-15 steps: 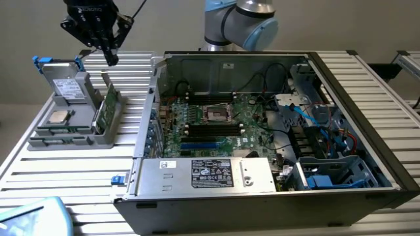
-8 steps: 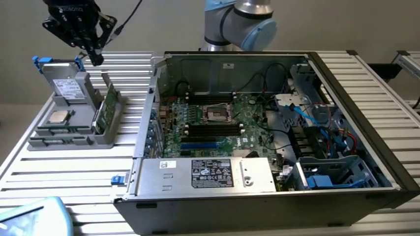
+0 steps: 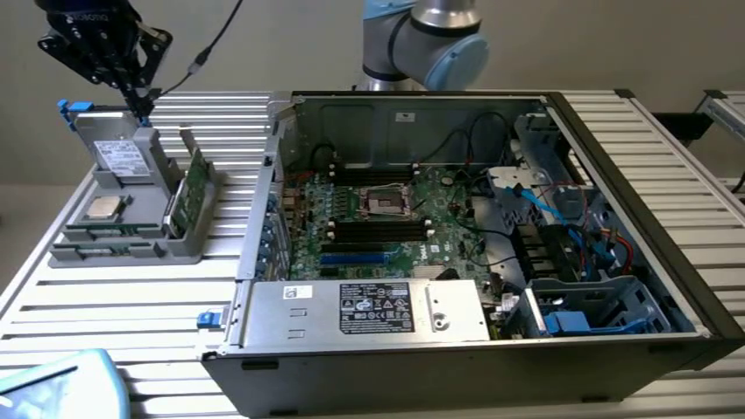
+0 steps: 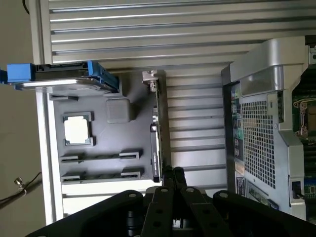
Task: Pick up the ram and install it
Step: 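Reach for the ram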
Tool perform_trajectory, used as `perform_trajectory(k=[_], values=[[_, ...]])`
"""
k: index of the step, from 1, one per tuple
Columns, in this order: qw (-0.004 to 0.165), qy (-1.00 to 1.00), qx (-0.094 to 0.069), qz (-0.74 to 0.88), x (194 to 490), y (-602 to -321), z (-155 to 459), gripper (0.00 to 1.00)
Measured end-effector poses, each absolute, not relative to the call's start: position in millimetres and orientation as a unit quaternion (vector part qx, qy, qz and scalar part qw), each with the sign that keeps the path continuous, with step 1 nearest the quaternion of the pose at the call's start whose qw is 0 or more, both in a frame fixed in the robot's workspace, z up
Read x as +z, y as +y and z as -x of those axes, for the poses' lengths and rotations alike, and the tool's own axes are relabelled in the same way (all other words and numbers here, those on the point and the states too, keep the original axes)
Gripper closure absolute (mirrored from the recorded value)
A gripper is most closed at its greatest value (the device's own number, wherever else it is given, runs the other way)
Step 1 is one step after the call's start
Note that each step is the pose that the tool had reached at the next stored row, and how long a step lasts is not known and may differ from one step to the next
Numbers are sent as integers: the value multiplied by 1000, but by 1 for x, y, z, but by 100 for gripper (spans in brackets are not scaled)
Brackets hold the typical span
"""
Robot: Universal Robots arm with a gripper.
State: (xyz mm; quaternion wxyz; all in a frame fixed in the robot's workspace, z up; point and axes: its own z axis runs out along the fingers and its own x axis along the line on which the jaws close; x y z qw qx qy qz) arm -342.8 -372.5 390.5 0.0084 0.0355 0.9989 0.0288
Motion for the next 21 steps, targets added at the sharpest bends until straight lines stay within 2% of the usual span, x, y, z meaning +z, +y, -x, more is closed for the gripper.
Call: perform_trajectory(k=[14, 21], values=[[-1, 998, 46, -36, 390, -373, 406, 89], [-3, 998, 47, -36, 390, -380, 426, 89]])
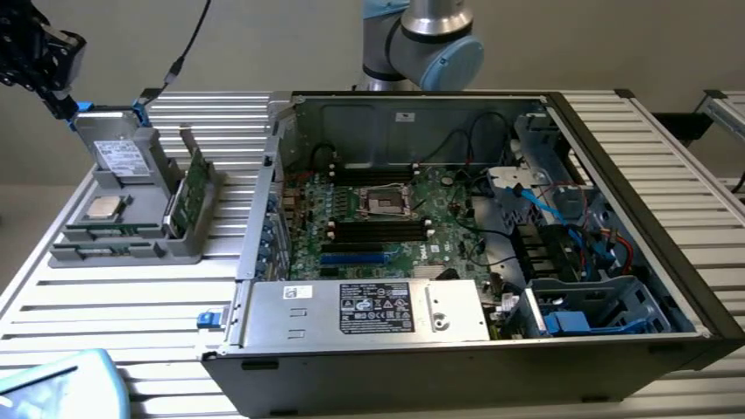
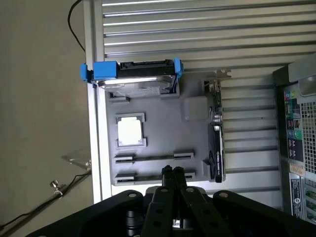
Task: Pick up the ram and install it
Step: 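Reach for the ram, then pick up the ram and move it above insertion slot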
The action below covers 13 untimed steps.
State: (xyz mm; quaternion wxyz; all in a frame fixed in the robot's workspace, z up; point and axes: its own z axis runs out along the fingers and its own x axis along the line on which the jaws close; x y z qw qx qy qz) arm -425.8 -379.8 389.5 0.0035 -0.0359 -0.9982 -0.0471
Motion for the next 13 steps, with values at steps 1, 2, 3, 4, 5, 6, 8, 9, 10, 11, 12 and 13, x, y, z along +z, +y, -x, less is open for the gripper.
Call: perform_trajectory(k=[1, 2, 3, 4, 5, 6, 8, 9, 10, 11, 12, 13], values=[[3, -998, -47, 36, 390, -380, 426, 89], [4, -998, -47, 36, 390, -380, 426, 89], [3, -998, -47, 36, 390, -380, 426, 89], [3, -998, -47, 36, 389, -380, 426, 89], [3, -998, -47, 36, 390, -380, 426, 89], [3, -998, -47, 36, 390, -380, 426, 89], [3, -998, -47, 36, 390, -380, 426, 89], [3, -998, -47, 36, 390, -380, 426, 89], [3, -998, -47, 36, 390, -380, 426, 89], [3, -998, -47, 36, 390, -380, 426, 89], [3, -998, -47, 36, 390, -380, 426, 89], [3, -998, -47, 36, 390, -380, 426, 89]])
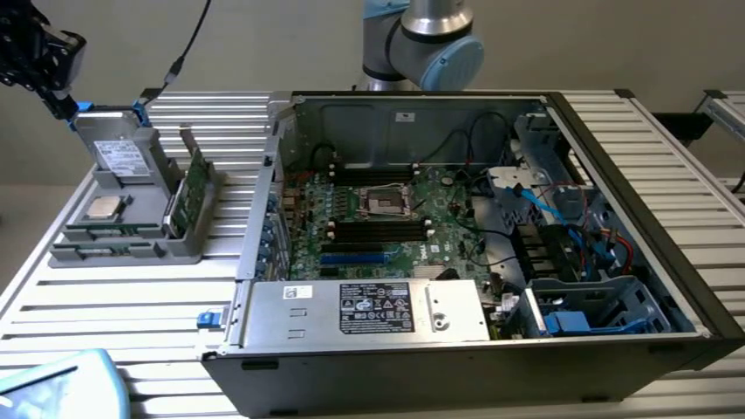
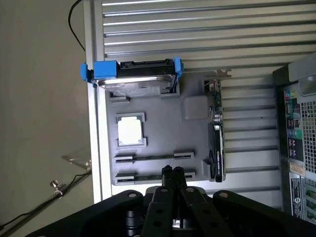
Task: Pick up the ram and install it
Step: 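Pick up the ram and move it above insertion slot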
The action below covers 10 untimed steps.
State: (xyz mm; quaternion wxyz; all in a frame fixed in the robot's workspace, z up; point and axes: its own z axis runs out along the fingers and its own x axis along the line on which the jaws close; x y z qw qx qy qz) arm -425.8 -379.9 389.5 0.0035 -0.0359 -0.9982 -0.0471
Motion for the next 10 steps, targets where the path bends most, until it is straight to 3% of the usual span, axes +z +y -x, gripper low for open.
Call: perform_trajectory(k=[10], values=[[6, -998, -47, -29, 389, -380, 428, 89]])
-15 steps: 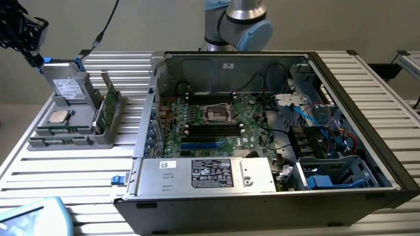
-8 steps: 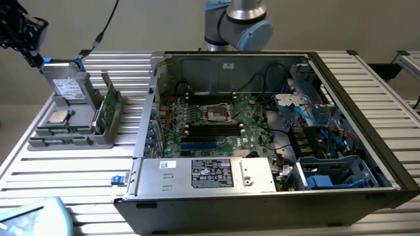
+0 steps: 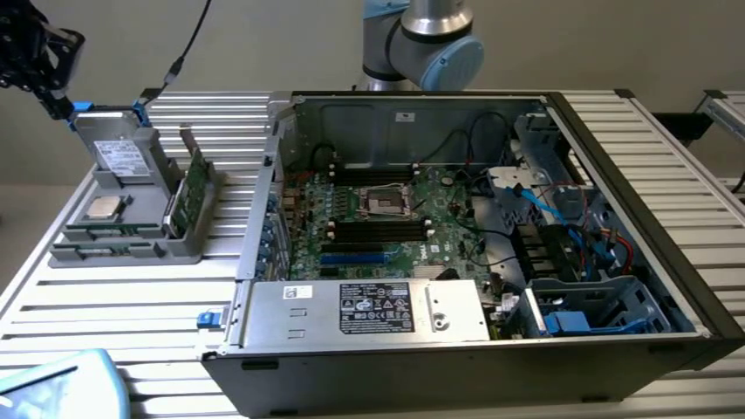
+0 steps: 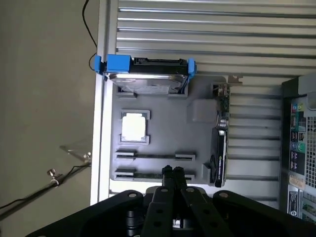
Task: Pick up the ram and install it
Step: 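Pick up the ram and move it above insertion slot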
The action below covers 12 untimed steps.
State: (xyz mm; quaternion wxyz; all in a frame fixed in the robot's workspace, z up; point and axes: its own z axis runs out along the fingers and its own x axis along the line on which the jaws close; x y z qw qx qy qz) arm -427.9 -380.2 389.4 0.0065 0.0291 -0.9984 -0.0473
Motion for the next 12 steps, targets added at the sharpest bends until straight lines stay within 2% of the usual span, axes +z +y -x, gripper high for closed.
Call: perform_trajectory(k=[12], values=[[12, -989, -49, -138, 389, -380, 428, 89]])
